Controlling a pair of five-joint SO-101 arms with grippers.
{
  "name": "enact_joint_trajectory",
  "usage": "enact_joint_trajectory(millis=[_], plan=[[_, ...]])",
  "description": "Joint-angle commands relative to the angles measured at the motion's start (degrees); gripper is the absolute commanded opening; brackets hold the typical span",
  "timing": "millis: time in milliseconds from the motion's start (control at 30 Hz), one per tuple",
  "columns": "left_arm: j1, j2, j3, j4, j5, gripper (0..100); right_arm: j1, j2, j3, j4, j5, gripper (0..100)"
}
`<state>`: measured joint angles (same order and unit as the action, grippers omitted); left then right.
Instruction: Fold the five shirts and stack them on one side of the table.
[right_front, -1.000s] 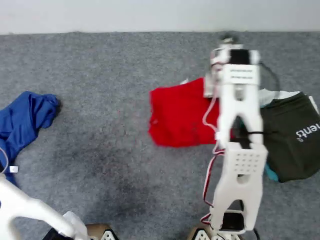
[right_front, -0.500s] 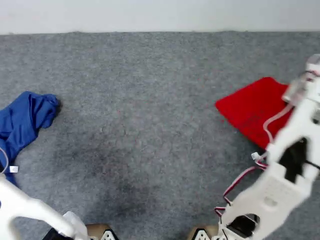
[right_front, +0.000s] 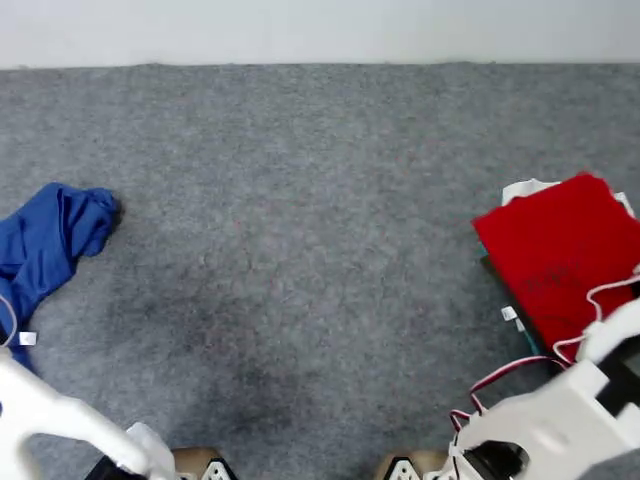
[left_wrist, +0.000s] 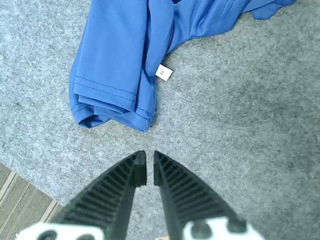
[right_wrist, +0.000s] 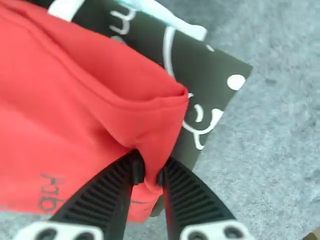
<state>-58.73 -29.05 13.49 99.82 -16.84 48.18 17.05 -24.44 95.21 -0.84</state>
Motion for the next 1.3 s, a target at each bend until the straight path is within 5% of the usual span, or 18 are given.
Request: enact_joint_trajectory(millis=[0,267,500,767,967,1267], plan=[[0.18,-0.35,1.10,0.79,0.53,4,3.47,-1.45,2.29,-4.09,0.70,1.0],[6.42,-0.44,3.82,0.79,0.53,4,4.62,-1.45,7.56,-10.24,1.23,2.5],[6.51,-0.35,3.82,0.79,0.44,4,3.56,-1.80,7.47,-8.57,6.33,26.5],[6.51,0.09,3.91,0.44,0.18,4,3.30,-1.98,-2.20,-1.45,6.24,26.7],[7.74,0.09,4.00,0.44,0.18,4,-5.85,-1.80,-22.51,7.52,5.01,26.7],[12.84,-0.09,8.57,0.18,0.26,4,-19.74,5.41,-18.02,7.34,2.46,26.6]])
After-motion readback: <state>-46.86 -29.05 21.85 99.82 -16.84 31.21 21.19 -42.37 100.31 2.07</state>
